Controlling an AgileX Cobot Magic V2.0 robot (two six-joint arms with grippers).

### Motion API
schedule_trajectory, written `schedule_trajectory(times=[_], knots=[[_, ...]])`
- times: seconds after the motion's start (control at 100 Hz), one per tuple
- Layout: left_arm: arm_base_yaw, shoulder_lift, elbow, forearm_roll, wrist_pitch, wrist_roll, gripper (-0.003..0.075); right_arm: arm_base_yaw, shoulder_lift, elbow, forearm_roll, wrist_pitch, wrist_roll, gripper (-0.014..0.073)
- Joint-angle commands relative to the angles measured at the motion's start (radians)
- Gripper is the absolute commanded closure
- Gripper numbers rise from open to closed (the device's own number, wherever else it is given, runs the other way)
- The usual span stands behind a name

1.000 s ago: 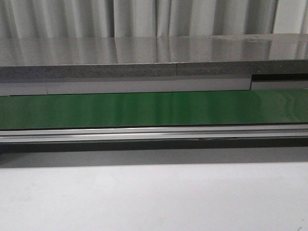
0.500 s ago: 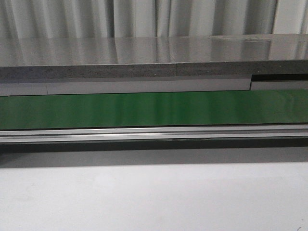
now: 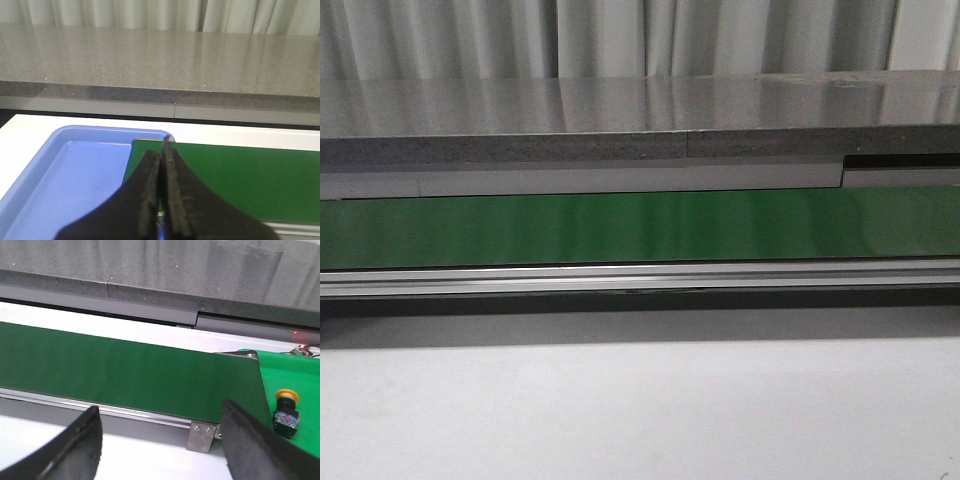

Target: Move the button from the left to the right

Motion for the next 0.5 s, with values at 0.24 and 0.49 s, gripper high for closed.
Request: schedule_trajectory(times=[0.24,0.49], knots=[[-0.007,0.007,-0.028,-0.018,-0.077,-0.002,0.0740,0.001,0.006,-0.026,0.013,-0.069,-0.005,0.0533],[-0.007,0.007,-0.028,-0.018,-0.077,-0.002,0.0740,0.001,0.006,-0.026,0.015,-0.068,-0.005,0.0661]])
